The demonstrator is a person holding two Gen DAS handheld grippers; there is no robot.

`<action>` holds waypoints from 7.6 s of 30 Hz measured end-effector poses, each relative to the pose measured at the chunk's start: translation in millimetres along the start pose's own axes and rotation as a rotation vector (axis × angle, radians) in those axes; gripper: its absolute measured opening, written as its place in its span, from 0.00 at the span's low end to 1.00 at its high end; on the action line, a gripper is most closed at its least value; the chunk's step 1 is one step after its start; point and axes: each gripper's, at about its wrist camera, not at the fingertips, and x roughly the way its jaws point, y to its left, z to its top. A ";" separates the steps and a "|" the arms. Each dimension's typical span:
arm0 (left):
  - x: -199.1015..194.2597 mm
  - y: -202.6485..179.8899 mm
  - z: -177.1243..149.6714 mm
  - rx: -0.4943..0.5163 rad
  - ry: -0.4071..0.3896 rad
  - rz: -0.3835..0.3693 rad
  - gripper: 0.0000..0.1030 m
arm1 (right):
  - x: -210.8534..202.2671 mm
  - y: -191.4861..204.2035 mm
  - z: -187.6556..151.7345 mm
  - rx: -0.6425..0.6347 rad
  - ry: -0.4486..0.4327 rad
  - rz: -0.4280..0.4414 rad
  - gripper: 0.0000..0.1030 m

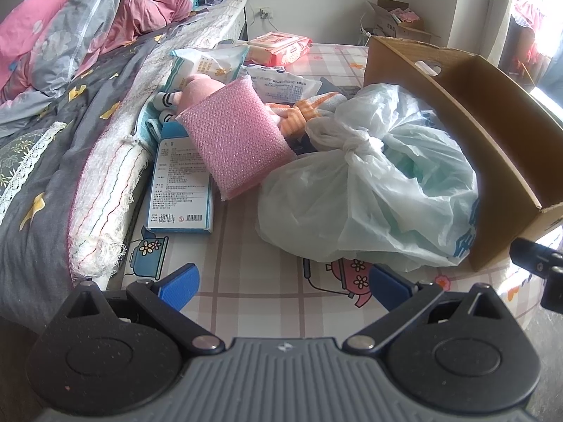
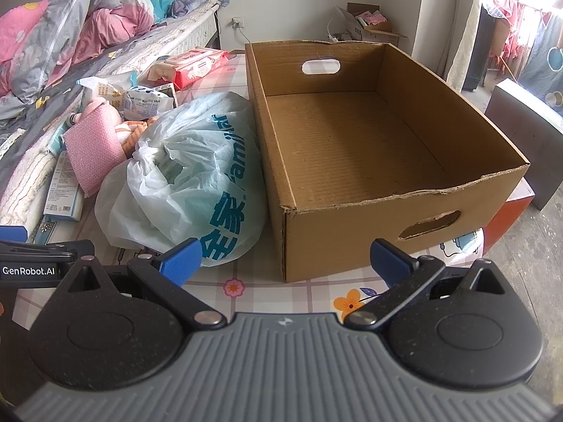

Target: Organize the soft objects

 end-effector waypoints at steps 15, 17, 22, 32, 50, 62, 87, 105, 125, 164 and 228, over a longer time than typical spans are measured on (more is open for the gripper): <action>2.9 1.0 -2.8 -0.002 0.001 0.000 1.00 | 1.7 2.2 -0.4 -0.004 0.005 0.000 0.99; 4.4 0.9 -3.4 -0.002 0.003 0.000 1.00 | 2.4 2.3 -0.5 -0.005 0.005 0.000 0.99; 4.6 1.1 -3.4 -0.003 0.003 0.000 1.00 | 2.1 2.3 -0.4 -0.004 0.005 0.000 0.99; 6.6 0.9 -4.8 -0.006 0.009 -0.002 1.00 | 2.5 2.6 -0.5 -0.003 0.007 0.001 0.99; 7.4 0.7 -4.5 -0.008 0.022 -0.003 1.00 | 3.7 2.5 -1.3 -0.002 0.011 0.000 0.99; 8.6 5.6 -3.4 -0.026 0.036 0.001 1.00 | 5.0 1.3 -2.2 0.006 0.001 -0.004 0.99; 26.3 79.6 31.1 -0.073 -0.183 -0.042 1.00 | 14.8 78.9 100.7 -0.195 -0.263 0.409 0.99; 109.4 92.7 74.0 -0.048 -0.072 -0.185 0.72 | 152.8 169.5 132.3 -0.245 0.061 0.580 0.45; 38.0 68.1 84.3 -0.014 -0.234 -0.134 0.66 | 118.8 141.2 147.1 -0.103 0.052 0.725 0.39; 160.9 -200.0 246.4 0.407 -0.100 -0.255 0.73 | 301.6 -192.6 229.9 0.481 0.363 0.549 0.39; 50.8 83.7 57.3 0.095 -0.104 0.097 0.83 | 117.1 77.3 129.1 0.123 0.274 0.923 0.51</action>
